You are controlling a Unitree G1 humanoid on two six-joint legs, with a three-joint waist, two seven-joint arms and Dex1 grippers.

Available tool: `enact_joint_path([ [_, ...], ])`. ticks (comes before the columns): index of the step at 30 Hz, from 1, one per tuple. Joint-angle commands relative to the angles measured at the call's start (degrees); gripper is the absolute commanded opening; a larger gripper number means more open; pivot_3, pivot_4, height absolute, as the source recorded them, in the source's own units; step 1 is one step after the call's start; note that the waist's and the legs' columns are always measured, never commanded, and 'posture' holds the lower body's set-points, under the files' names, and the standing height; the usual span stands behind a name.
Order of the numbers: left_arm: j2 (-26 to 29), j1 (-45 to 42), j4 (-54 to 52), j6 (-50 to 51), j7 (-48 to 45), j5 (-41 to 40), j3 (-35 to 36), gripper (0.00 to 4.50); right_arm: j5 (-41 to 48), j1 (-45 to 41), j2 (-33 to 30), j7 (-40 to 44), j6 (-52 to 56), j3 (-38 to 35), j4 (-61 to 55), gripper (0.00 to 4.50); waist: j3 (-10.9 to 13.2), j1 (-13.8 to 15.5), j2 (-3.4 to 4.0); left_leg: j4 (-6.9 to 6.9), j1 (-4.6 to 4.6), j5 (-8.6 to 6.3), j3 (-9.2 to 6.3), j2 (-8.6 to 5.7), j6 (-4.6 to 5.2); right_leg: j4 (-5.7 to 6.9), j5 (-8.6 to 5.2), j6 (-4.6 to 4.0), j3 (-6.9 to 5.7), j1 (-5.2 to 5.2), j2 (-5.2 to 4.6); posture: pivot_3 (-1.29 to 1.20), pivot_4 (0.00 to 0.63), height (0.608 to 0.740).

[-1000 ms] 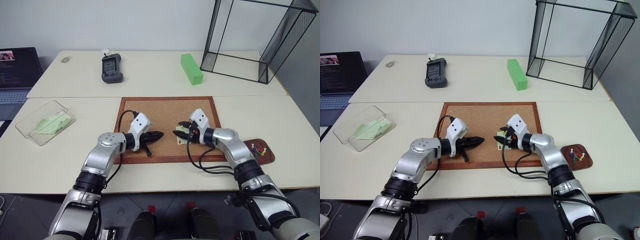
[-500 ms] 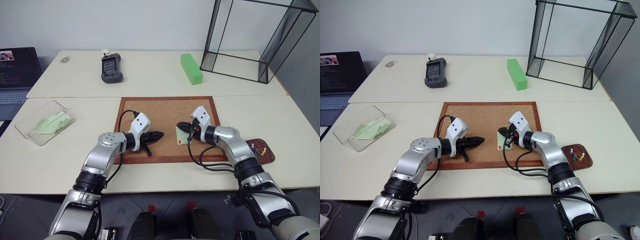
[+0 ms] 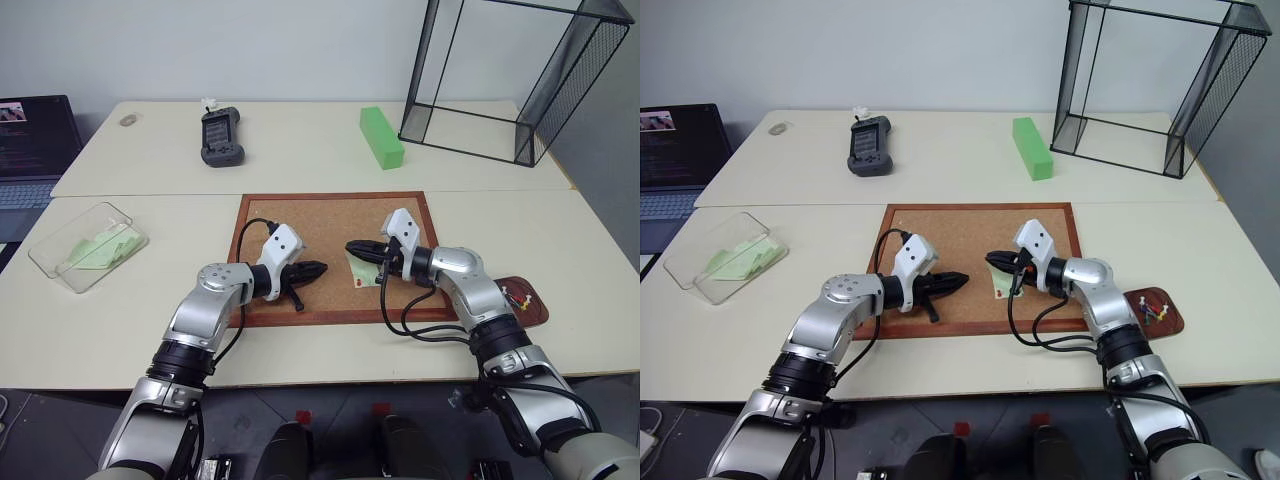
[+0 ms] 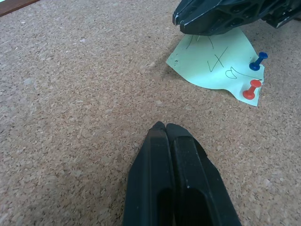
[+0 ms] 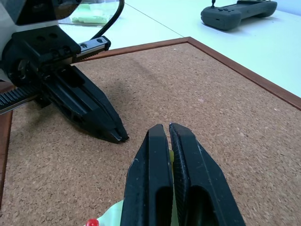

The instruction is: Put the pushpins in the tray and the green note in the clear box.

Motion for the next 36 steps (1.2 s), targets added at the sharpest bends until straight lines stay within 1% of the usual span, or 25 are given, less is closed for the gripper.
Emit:
enact_joint_path([
  [1, -0.31, -0.47, -0.55, 0.66, 0.08, 0.21, -0.59, 0.00, -2.36, -1.33, -0.65, -2.18, -2.72, -0.22, 0.30, 0.01, 0.00, -0.01, 0.00, 0.00, 0.00, 0.00, 0.00, 0.00, 0.00, 0.00, 0.00, 0.00, 0.00, 0.00, 0.00, 0.00, 0.150, 0.740],
  [8, -0.41, -0.55, -0.54, 0.47, -0.12, 0.25, -0.68, 0.00, -8.13, -1.10, -2.05, -4.95, -10.12, 2.07, 1.84, 0.01, 0.00, -0.01, 0.00, 0.00, 0.00, 0.00, 0.01, -0.01, 0.00, -0.01, 0.00, 0.00, 0.00, 0.00, -0.01, 0.00, 0.150, 0.740],
  [21, -0.78, -1.74, 0.20, 0.12, -0.16, 0.42, -0.81, 0.00, -8.78, -1.01, -2.69, -3.45, -13.41, 2.15, 1.89, 0.01, 0.00, 0.01, 0.00, 0.00, -0.01, 0.00, 0.01, -0.01, -0.01, -0.01, 0.00, 0.00, 0.01, 0.01, -0.01, 0.00, 0.150, 0.740],
  [27, -0.64, -1.70, 0.26, -0.13, -0.36, 0.44, -0.81, 0.00, -2.63, -1.71, -0.70, -3.14, -5.43, -2.09, 0.78, 0.01, 0.00, 0.01, 0.00, 0.00, -0.01, 0.00, 0.00, 0.00, -0.01, -0.01, 0.00, 0.00, 0.00, 0.00, -0.01, 0.00, 0.150, 0.740],
  [30, -0.71, -1.62, 0.24, -0.17, -0.37, 0.44, -0.86, 0.00, 3.39, -1.73, 0.14, -1.93, 4.79, -4.92, -2.60, 0.01, 0.00, 0.03, 0.00, 0.00, -0.02, 0.00, -0.02, 0.00, -0.01, -0.01, 0.00, 0.00, 0.00, 0.00, -0.01, 0.00, 0.150, 0.740],
  [32, -0.85, -1.57, 0.15, -0.26, -0.34, 0.44, -0.94, 0.00, 3.98, -1.48, -0.36, -1.32, 7.33, -4.86, -3.96, 0.01, 0.00, 0.04, 0.00, 0.00, -0.02, 0.00, -0.08, 0.00, -0.01, -0.01, 0.00, 0.00, 0.01, 0.00, -0.02, 0.00, 0.150, 0.740],
  [36, -1.09, -1.67, 0.25, -0.38, -0.26, 0.44, -0.99, 0.00, 2.95, -1.04, -0.84, -2.44, 7.75, -4.66, -4.83, 0.01, 0.00, 0.03, 0.00, -0.02, -0.02, 0.00, -0.18, -0.01, 0.00, -0.02, 0.00, 0.00, -0.01, 0.00, -0.02, 0.00, 0.150, 0.740],
])
